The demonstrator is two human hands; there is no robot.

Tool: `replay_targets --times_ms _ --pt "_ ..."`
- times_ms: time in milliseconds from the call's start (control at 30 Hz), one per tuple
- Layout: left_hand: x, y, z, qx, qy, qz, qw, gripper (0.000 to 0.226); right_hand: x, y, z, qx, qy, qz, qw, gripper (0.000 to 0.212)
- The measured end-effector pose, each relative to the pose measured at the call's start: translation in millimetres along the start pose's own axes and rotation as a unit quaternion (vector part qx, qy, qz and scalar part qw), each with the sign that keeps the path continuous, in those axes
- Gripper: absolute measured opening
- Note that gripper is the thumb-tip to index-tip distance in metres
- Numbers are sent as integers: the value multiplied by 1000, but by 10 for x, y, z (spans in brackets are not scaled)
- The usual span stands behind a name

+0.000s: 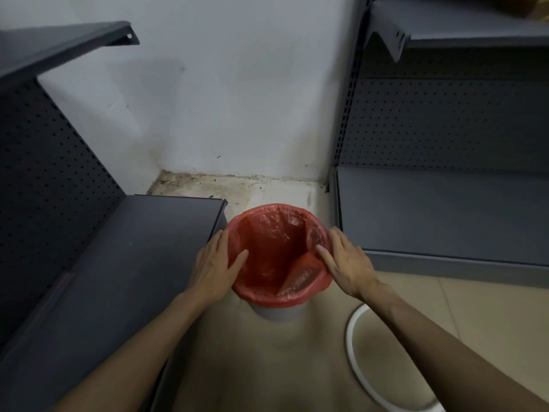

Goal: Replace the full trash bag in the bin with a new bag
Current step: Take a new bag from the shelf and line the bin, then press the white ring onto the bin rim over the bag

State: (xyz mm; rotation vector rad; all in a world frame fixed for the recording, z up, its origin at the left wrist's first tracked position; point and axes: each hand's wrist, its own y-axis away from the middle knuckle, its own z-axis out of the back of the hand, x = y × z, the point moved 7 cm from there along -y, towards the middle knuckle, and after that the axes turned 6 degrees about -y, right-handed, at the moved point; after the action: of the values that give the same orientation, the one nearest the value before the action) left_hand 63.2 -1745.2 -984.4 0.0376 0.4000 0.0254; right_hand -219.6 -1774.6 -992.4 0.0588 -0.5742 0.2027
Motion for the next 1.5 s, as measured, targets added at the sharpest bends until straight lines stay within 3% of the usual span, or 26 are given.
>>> replay_targets --times_ms 233,400,533,667,900,1200,1500 --pt "-1081 -159 49 -129 -24 -162 978 40 -522 358 403 -82 59 -95 990 50" --pt "-2071 -49 -315 -146 -49 -309 938 29 -1111 913 796 -147 107 -171 968 42" --pt "-2666 140 -797 -107 -52 -387 915 24 -1599 1439 917 -165 120 -252 946 41" --pt "-2836 235 -1470 -3 -34 -340 940 25 -2009 1878 780 -164 127 -308 929 40" --pt "-2379 204 -2587 116 -138 -245 953 33 -2586 2297 40 -121 117 -375 912 39" --pt "-1969 217 -3244 156 -137 -195 959 30 -2962 2552 -682 -95 74 -405 907 34" --pt "-2032 234 -3228 143 -146 -188 961 25 -2963 2511 -640 -125 74 -400 905 20"
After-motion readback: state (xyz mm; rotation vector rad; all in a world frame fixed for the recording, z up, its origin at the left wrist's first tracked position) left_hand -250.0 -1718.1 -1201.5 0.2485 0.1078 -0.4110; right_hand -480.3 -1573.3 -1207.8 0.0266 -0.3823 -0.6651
